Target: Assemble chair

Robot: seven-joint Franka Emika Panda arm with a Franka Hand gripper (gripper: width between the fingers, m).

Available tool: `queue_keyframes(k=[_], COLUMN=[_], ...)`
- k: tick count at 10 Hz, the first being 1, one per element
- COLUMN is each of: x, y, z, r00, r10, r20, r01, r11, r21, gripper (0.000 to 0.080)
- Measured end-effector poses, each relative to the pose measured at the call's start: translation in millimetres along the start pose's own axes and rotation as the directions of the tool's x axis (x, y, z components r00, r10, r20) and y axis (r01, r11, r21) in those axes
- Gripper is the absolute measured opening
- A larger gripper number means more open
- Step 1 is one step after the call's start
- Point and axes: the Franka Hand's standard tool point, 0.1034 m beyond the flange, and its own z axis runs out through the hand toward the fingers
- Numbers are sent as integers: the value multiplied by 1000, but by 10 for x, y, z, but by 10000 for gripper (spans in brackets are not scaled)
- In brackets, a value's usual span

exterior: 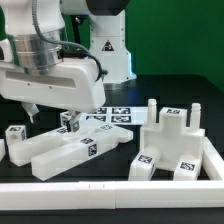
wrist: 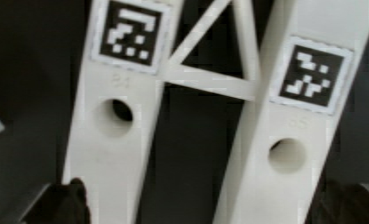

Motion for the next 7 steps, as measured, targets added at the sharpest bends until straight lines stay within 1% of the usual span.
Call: queue_keyframes(k=[1, 2, 3, 4, 5, 6, 7], x=[1, -9, -15, -15, -28, -42, -70], y=[81, 148, 199, 225, 193, 160, 79], z=[30, 77, 142, 172, 176, 180, 187], r00=[989, 961, 955, 959, 959, 964, 972], r10=[146, 277, 284, 261, 258, 240, 209], r20=[-6, -29, -80, -112, -114, -110, -112], r01=[-146, -276, -282, -257, -254, -237, -207], r11=[989, 961, 959, 965, 966, 971, 978], r21=[4, 15, 36, 48, 50, 44, 32], gripper=[649, 649, 649, 649, 649, 649, 649])
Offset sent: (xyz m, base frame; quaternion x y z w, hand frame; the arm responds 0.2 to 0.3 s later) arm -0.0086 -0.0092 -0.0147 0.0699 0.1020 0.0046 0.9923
